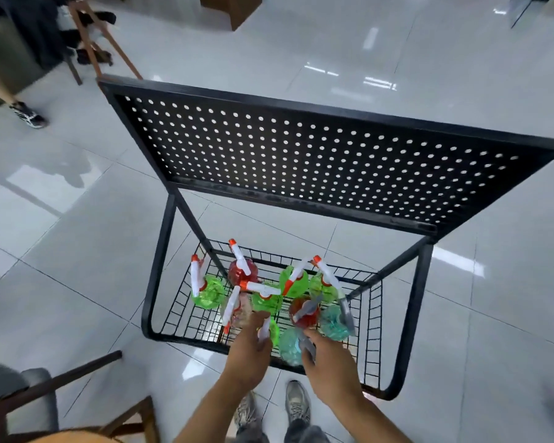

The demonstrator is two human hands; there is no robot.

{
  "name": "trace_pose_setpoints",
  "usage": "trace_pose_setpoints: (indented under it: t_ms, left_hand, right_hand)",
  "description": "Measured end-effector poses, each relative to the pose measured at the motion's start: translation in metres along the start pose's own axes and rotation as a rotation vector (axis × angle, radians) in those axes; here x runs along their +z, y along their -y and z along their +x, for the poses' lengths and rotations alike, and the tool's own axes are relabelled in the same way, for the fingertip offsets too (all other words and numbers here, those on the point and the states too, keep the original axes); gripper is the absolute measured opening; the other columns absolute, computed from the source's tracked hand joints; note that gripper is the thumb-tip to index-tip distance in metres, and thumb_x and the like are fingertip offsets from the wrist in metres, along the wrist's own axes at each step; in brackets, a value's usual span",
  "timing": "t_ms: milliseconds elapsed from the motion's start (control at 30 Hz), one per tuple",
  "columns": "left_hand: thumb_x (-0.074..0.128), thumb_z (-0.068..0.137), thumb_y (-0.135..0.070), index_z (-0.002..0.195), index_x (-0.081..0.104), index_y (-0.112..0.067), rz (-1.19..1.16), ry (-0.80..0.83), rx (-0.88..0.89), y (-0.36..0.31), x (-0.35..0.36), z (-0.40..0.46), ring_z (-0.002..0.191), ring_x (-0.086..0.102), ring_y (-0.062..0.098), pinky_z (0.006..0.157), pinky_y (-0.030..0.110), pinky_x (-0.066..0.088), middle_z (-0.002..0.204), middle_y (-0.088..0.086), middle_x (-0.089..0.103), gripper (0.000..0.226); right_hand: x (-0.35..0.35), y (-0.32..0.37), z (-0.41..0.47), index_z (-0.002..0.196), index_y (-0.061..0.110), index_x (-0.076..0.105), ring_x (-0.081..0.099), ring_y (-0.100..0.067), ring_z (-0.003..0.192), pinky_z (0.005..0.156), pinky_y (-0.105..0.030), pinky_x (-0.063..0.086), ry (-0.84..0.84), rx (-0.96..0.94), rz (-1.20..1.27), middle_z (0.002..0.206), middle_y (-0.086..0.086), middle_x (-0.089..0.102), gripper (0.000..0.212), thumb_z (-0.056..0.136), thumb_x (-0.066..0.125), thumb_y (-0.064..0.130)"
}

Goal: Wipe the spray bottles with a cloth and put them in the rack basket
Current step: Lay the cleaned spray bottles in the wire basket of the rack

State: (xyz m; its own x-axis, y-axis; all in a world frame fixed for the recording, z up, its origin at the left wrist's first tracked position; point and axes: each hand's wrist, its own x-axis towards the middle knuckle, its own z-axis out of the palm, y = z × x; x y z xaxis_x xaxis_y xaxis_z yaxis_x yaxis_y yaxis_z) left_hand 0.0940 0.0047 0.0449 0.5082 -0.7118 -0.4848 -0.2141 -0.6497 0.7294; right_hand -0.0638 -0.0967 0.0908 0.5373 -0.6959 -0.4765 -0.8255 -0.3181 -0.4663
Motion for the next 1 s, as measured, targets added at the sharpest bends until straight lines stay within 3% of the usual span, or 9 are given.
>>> trace_pose_setpoints:
  t_ms: [33, 133, 333, 500, 567, 667, 800, 867, 1000]
  left_hand:
    - [0.056, 0.103, -0.004, 0.144, 0.051, -0.028, -0.009, 0.01, -0.007, 0.002, 0.0, 0.002, 0.098, 0.072, 0.036, 0.083, 0.047, 0.058, 0.124, 0.019, 0.071, 0.048]
    - [0.059, 0.104, -0.013, 0.148, 0.047, -0.034, 0.009, 0.033, 0.007, 0.0, -0.005, 0.006, 0.09, 0.07, 0.012, 0.077, 0.034, 0.056, 0.13, 0.007, 0.069, 0.05]
    - [0.067, 0.102, -0.039, 0.158, 0.039, -0.035, 0.177, -0.064, 0.024, -0.004, -0.014, -0.003, 0.129, 0.064, 0.021, 0.095, 0.032, 0.053, 0.157, -0.007, 0.054, 0.063]
    - [0.062, 0.104, -0.046, 0.161, 0.037, -0.033, 0.194, -0.147, 0.015, -0.008, -0.018, -0.02, 0.12, 0.069, 0.017, 0.095, 0.031, 0.052, 0.163, -0.009, 0.048, 0.064]
    - [0.062, 0.104, -0.045, 0.159, 0.039, -0.034, 0.146, -0.214, 0.01, -0.006, -0.022, -0.036, 0.11, 0.071, 0.013, 0.094, 0.032, 0.055, 0.156, -0.013, 0.054, 0.061]
    - [0.066, 0.102, -0.047, 0.155, 0.045, -0.039, 0.043, -0.343, -0.019, 0.01, -0.031, -0.069, 0.109, 0.069, 0.006, 0.093, 0.033, 0.058, 0.14, -0.019, 0.064, 0.057]
    - [0.067, 0.102, -0.043, 0.148, 0.051, -0.04, -0.187, -0.533, -0.098, 0.045, -0.046, -0.128, 0.107, 0.064, -0.005, 0.093, 0.033, 0.059, 0.131, -0.022, 0.065, 0.048]
    - [0.067, 0.103, -0.039, 0.143, 0.051, -0.044, -0.281, -0.632, -0.129, 0.064, -0.053, -0.162, 0.109, 0.063, -0.007, 0.093, 0.032, 0.059, 0.13, -0.029, 0.061, 0.043]
    - [0.065, 0.104, -0.041, 0.148, 0.048, -0.044, -0.371, -0.801, -0.233, 0.111, -0.062, -0.227, 0.113, 0.062, -0.008, 0.094, 0.034, 0.059, 0.133, -0.029, 0.061, 0.047]
  right_hand:
    - [0.002, 0.001, 0.0, 0.151, 0.045, 0.046, 0.069, -0.013, 0.102, 0.071, -0.025, 0.044, 0.004, -0.002, -0.018, 0.116, 0.007, 0.074, 0.046, 0.106, 0.052, 0.036]
    - [0.008, 0.003, 0.001, 0.154, 0.041, 0.043, 0.067, -0.011, 0.106, 0.071, -0.023, 0.037, 0.014, 0.001, -0.051, 0.12, 0.008, 0.072, 0.048, 0.107, 0.051, 0.035]
    - [0.013, 0.001, 0.006, 0.153, 0.041, 0.042, 0.066, -0.013, 0.115, 0.088, -0.029, 0.05, 0.04, -0.035, -0.112, 0.129, 0.01, 0.069, 0.047, 0.106, 0.051, 0.041]
    - [0.009, -0.005, 0.004, 0.156, 0.043, 0.033, 0.057, -0.015, 0.128, 0.096, -0.031, 0.051, 0.077, -0.104, -0.184, 0.142, 0.011, 0.056, 0.06, 0.102, 0.055, 0.054]
    - [0.003, -0.006, 0.002, 0.155, 0.038, 0.041, 0.055, -0.016, 0.133, 0.103, -0.033, 0.05, -0.006, -0.18, -0.185, 0.148, 0.009, 0.054, 0.061, 0.1, 0.058, 0.057]
    - [-0.005, 0.01, -0.003, 0.139, 0.032, 0.059, 0.061, -0.012, 0.118, 0.091, -0.033, 0.055, -0.108, -0.383, -0.079, 0.133, 0.012, 0.063, 0.054, 0.097, 0.051, 0.064]
    - [0.014, 0.06, -0.012, 0.13, 0.049, 0.055, 0.055, 0.0, 0.113, 0.089, -0.028, 0.052, 0.048, -0.612, -0.072, 0.124, 0.031, 0.054, 0.043, 0.095, 0.048, 0.072]
    - [0.033, 0.087, -0.02, 0.136, 0.051, 0.053, 0.055, 0.0, 0.12, 0.098, -0.03, 0.049, 0.164, -0.683, -0.094, 0.131, 0.029, 0.053, 0.046, 0.094, 0.055, 0.069]
    - [0.08, 0.139, -0.048, 0.133, 0.044, 0.06, 0.056, 0.005, 0.117, 0.096, -0.014, 0.042, 0.34, -0.821, -0.093, 0.128, 0.025, 0.056, 0.04, 0.095, 0.071, 0.049]
